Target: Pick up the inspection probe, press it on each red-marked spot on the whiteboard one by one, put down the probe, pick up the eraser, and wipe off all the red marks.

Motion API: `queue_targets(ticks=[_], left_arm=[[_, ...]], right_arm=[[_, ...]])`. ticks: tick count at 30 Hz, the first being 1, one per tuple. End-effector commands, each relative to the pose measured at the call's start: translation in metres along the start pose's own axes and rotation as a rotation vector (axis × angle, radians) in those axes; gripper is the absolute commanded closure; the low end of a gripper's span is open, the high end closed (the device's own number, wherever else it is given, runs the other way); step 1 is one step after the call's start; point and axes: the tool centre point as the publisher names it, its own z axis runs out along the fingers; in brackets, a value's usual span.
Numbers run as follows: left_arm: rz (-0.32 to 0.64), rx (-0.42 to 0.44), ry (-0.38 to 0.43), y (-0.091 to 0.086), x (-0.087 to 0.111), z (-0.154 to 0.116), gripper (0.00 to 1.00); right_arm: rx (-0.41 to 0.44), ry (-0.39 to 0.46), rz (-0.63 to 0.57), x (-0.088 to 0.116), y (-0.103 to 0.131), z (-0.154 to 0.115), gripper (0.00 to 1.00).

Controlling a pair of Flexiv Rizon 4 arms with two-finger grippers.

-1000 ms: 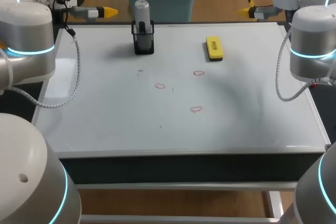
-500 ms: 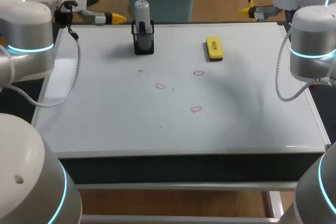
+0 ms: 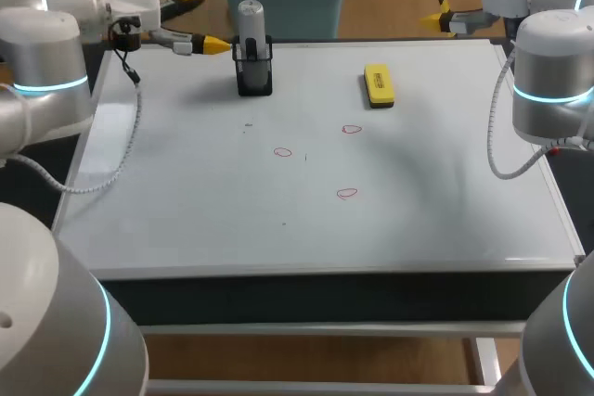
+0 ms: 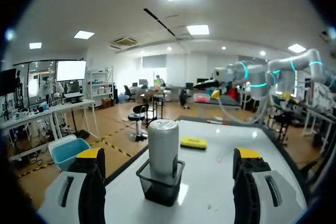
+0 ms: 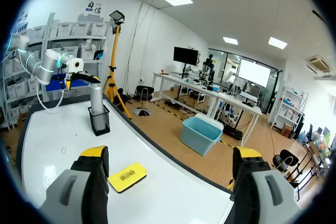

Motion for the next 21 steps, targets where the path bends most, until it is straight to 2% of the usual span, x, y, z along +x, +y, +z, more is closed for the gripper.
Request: queue_targets(ticks=[1,7,21], left_arm=[[-0.007,0.051,0.108,0.011,-0.013,0.015,0.0],[-0.003,0.131,0.164,0.018,-0.02,0.025,0.0],[0.002,0.163,0.27,0.021,-0.019,0.065,0.0]], right_arm=[[0.001,0.001,0.0,-0.001,0.0,0.0,0.0],[0.001,0.001,0.0,-0.001,0.0,0.0,0.0],[0.001,0.001,0.0,-0.001,0.0,0.0,0.0]])
